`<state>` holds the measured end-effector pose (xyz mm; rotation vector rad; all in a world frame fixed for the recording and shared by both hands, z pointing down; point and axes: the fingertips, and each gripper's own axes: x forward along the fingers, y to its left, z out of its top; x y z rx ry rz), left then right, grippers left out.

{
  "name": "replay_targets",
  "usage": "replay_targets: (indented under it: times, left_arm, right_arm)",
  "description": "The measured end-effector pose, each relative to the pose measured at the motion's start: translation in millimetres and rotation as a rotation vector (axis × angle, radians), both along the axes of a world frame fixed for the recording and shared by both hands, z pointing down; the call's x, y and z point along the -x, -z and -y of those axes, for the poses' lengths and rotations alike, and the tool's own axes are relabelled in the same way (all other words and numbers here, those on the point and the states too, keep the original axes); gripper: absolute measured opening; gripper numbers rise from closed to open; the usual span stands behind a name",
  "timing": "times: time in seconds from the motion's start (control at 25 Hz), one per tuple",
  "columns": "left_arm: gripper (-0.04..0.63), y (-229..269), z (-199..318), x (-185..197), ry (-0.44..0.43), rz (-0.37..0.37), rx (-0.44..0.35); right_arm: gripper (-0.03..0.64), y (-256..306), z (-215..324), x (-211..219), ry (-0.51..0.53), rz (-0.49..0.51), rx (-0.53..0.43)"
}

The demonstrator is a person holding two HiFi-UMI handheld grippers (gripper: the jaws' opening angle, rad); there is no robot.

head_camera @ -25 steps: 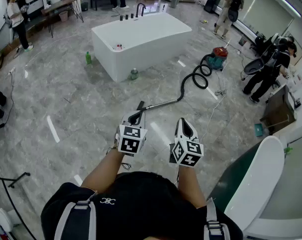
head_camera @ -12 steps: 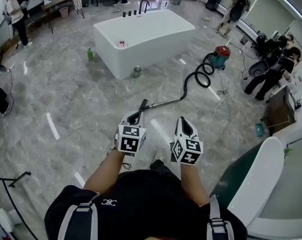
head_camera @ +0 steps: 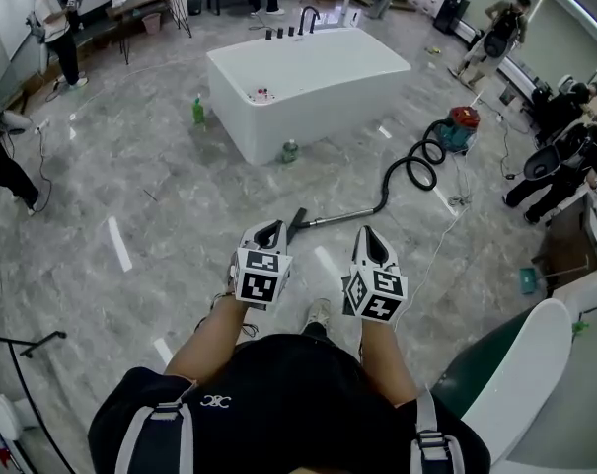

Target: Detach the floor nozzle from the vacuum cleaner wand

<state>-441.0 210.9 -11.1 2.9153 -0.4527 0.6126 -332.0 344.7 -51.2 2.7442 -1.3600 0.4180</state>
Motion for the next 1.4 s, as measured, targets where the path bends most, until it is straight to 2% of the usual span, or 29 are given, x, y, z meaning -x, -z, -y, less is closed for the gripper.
replay_targets:
  times: [0.24,0.48,0.84,1.04,1.4]
  left_arm:
    - [0.005,-2.5,-11.4,-69.2,-0.012,0.034,-0.016]
    - [0.005,15.2,-17.6,-155.6,0.01,-0.001,-0.012]
    - [0.005,19.1,-30.0,-273.6,0.006,0.011,-0.05]
    - [0.005,10.9,-39.8,-305.3,0.002,0.035,-0.049]
    - [0.005,-2.5,-19.3,-348.2,-0.001,0.059,-0.039]
  right_arm:
    - [0.012,-4.8,-0.1,-61.5,0.051,0.033,-0.045]
    - [0.012,1.0,-9.4,-144.2,0.049,0.055,-0.08]
    - [0.012,-2.9,-22.7,-258.1,0.056,0.072,-0.13]
    - [0.012,-7.3,-25.9,-292.7,0.069,0.082,-0.131]
    - [0.012,-27.3,-14.0,-327.4,0.059,0.116,-0.111]
